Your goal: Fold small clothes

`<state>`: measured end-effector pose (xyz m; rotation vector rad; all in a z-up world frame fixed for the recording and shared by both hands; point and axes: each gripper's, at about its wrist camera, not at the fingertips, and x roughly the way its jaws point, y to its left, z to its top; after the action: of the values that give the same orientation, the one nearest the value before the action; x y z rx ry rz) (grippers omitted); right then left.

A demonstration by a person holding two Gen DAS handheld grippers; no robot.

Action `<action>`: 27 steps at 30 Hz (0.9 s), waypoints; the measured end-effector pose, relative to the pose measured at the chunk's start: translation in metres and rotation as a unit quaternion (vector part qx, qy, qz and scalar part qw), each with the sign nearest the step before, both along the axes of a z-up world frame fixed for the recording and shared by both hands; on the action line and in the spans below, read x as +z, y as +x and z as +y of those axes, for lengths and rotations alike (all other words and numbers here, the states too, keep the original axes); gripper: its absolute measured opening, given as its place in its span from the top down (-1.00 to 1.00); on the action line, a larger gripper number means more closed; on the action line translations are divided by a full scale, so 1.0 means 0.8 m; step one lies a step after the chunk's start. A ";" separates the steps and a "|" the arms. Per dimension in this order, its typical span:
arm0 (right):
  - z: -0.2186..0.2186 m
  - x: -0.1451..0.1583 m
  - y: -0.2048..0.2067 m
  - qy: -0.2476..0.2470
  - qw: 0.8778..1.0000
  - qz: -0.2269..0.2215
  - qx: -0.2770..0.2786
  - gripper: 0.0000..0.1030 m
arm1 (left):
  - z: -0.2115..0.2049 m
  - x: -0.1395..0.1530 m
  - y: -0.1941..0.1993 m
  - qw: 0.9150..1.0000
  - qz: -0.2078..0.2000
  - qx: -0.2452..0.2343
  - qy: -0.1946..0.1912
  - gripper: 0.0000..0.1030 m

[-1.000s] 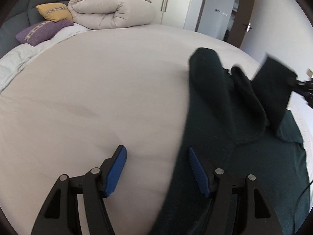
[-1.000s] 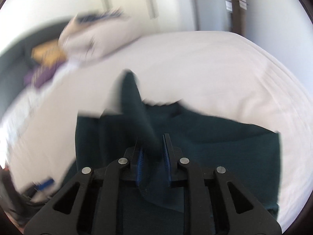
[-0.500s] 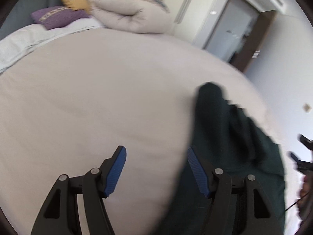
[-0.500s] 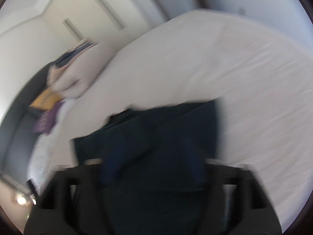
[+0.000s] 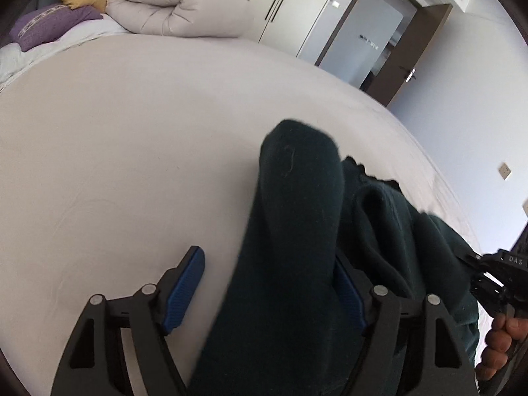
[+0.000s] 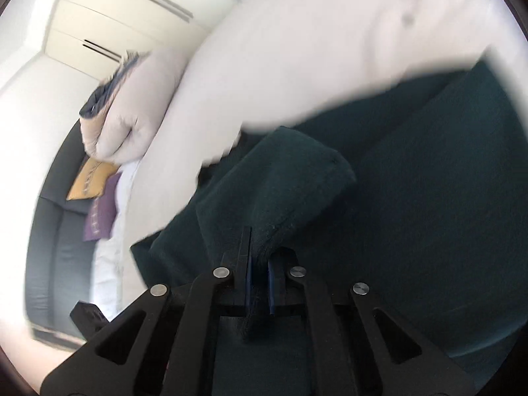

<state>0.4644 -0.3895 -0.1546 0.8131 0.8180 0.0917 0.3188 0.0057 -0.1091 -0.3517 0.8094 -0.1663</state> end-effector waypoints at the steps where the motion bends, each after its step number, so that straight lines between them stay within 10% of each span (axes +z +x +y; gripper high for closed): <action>1: -0.040 0.003 -0.019 0.006 0.999 -0.007 -0.034 0.88 | 0.001 0.003 -0.002 1.000 -0.006 0.007 0.024 -0.50; 9: -0.252 0.026 -0.158 -0.073 0.969 0.084 -0.219 0.70 | 0.039 0.009 -0.005 0.994 -0.021 0.062 0.089 -0.52; 13: -0.227 0.083 -0.202 -0.091 0.970 -0.013 -0.224 -0.86 | 0.085 -0.001 0.000 0.994 -0.008 0.111 0.024 -0.46; 14: -0.199 0.094 -0.191 -0.072 0.980 -0.046 -0.179 -0.90 | 0.081 -0.001 0.000 0.994 -0.010 0.109 0.029 -0.47; 18: -0.093 0.078 -0.118 0.042 0.997 -0.070 -0.008 -0.90 | 0.060 -0.001 -0.009 0.995 -0.024 0.086 0.052 -0.47; 21: -0.013 -0.004 -0.049 0.152 0.984 0.040 0.084 -0.70 | 0.055 -0.002 -0.017 0.994 -0.030 0.083 0.059 -0.47; 27: 0.005 -0.089 0.015 0.223 0.967 0.118 0.033 -0.03 | 0.081 -0.011 -0.026 0.995 -0.031 0.098 0.015 -0.47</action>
<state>0.4761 -0.3855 -0.2256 1.2384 1.0696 0.2482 0.2977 0.0704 -0.1182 -0.3935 0.7104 0.0174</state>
